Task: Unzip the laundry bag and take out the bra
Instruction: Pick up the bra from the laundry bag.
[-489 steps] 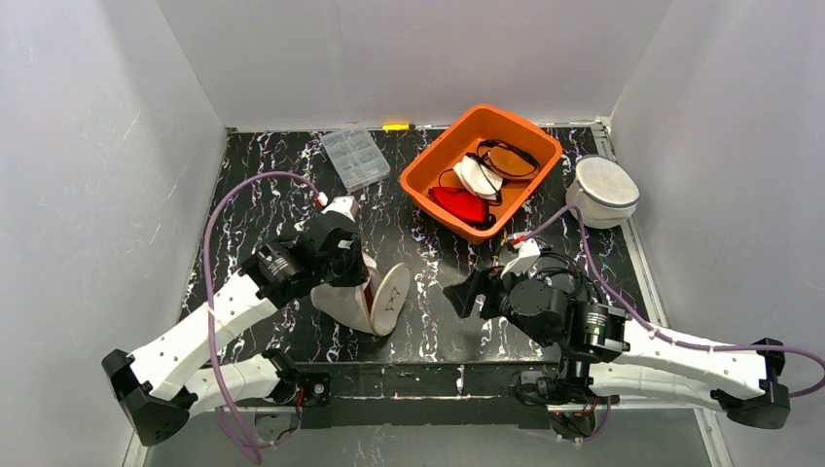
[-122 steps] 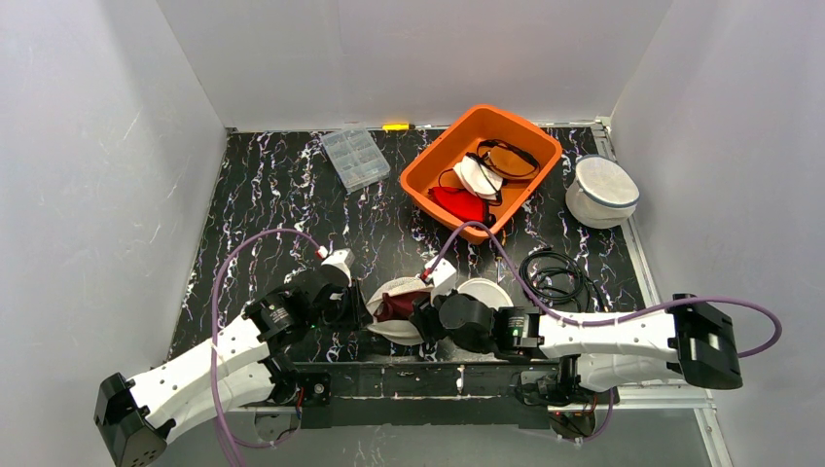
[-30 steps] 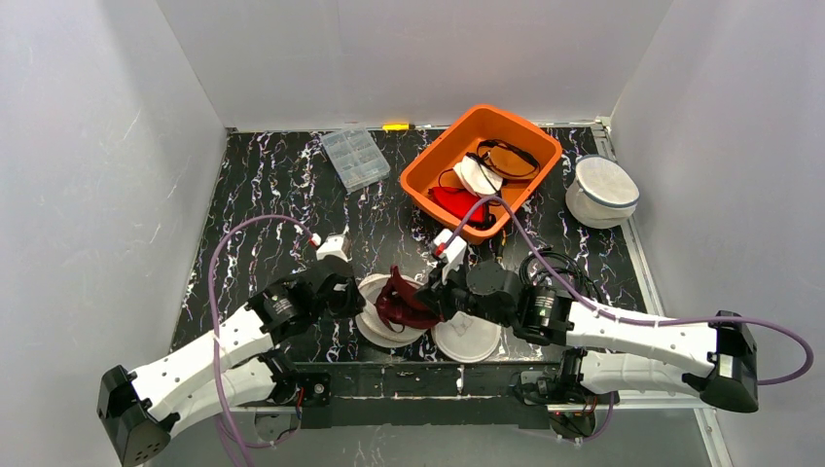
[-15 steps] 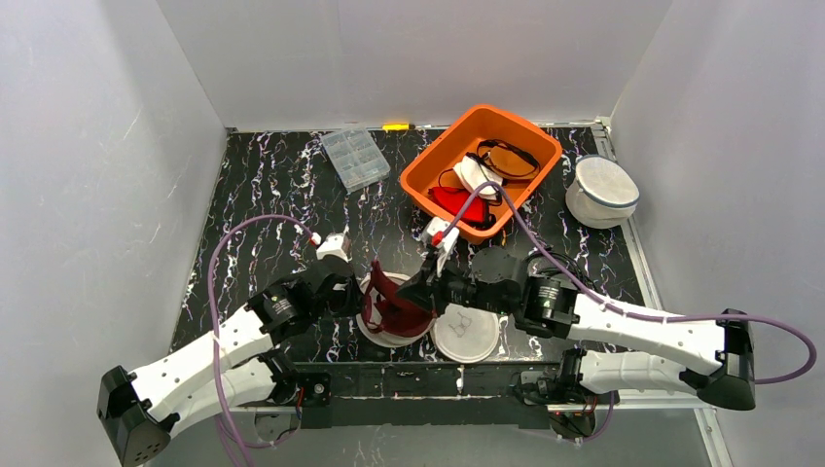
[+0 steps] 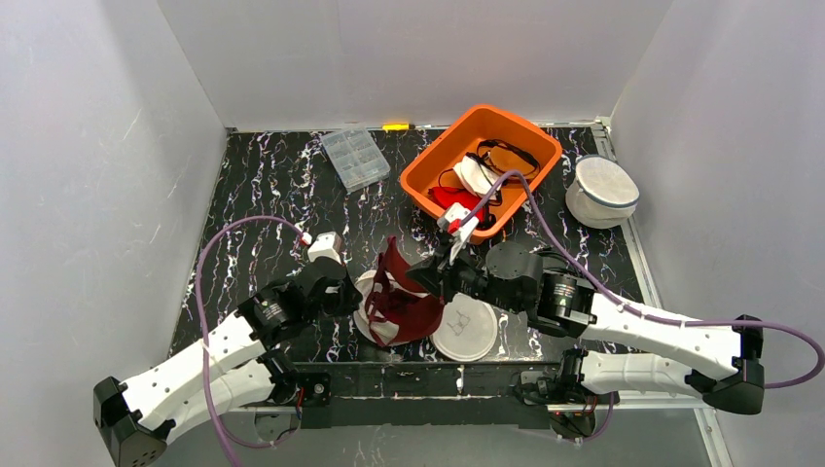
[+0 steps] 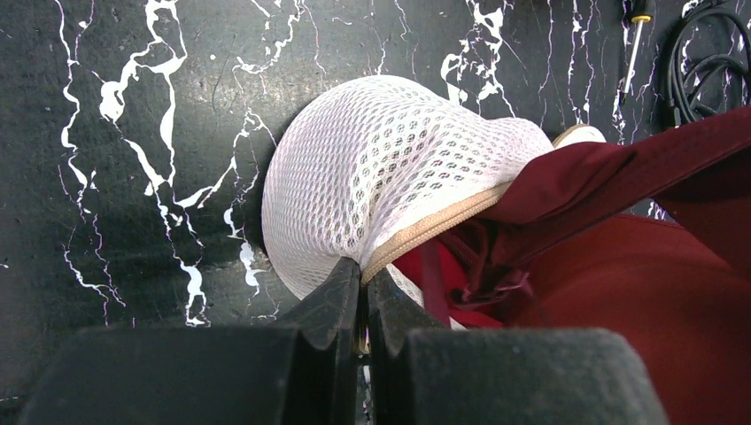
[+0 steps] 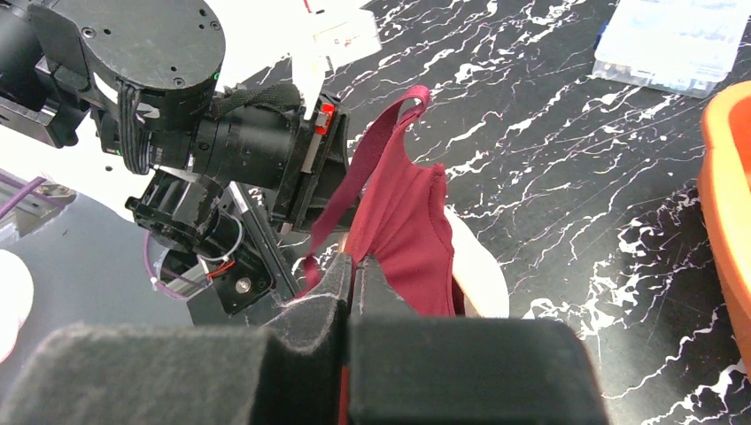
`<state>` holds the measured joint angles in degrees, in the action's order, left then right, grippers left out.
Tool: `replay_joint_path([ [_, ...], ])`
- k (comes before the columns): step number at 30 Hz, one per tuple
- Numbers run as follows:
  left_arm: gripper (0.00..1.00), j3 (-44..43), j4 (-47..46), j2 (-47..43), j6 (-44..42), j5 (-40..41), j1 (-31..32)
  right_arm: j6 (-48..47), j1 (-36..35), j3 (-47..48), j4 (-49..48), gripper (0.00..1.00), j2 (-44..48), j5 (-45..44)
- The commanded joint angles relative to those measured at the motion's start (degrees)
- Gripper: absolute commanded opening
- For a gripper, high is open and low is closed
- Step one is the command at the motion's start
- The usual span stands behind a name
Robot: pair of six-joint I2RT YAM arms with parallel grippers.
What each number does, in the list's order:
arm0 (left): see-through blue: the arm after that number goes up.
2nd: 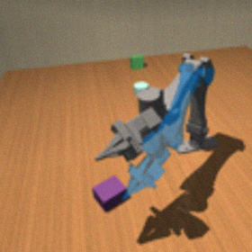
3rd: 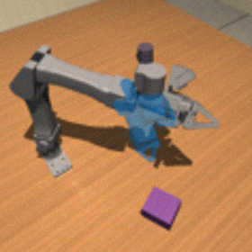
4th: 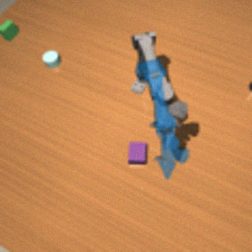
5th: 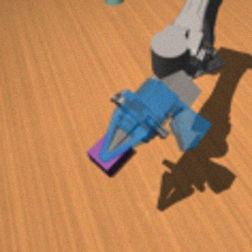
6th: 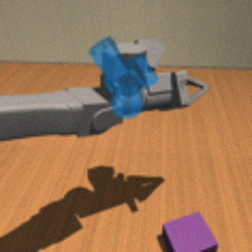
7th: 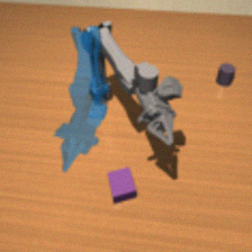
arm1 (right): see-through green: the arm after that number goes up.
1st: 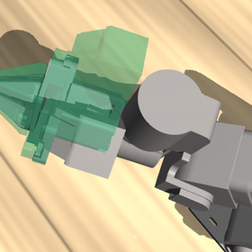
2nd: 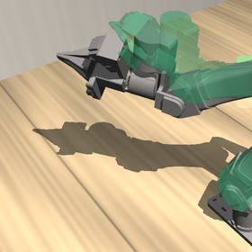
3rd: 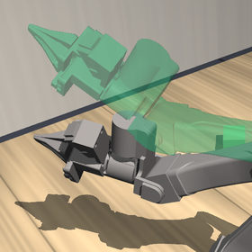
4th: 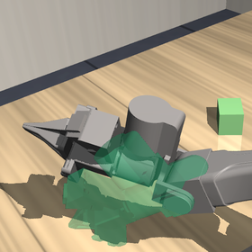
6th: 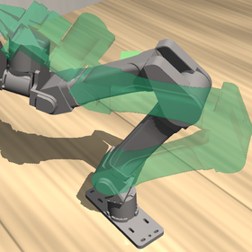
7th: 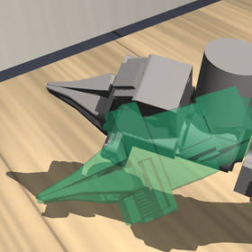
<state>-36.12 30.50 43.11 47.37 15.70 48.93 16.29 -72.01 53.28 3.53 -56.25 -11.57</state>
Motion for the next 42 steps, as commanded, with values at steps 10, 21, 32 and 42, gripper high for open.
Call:
replay_joint_path([
  [10, 0.0, -1.48, 2.17, -2.19, -0.02, 1.66, -0.2, -1.66, 0.28, 5.92, 3.15, 0.01, 3.96, -3.54],
  [21, 0.0, -4.19, 5.43, -5.28, -0.37, 2.52, -0.17, -2.95, 0.26, 5.14, 2.97, 0.01, -0.53, 3.59],
  [32, 0.22, -6.6, 8.61, -10.35, -3.34, 1.91, -0.21, -6.49, 0.2, -2.69, 1.25, 0.01, -1.57, 3.39],
  [42, 0.56, -10.28, 2.11, -13.81, -16.49, -4.96, -0.19, -9.14, 0.23, -3.71, 2.97, 0.01, -2.64, 6.6],
])
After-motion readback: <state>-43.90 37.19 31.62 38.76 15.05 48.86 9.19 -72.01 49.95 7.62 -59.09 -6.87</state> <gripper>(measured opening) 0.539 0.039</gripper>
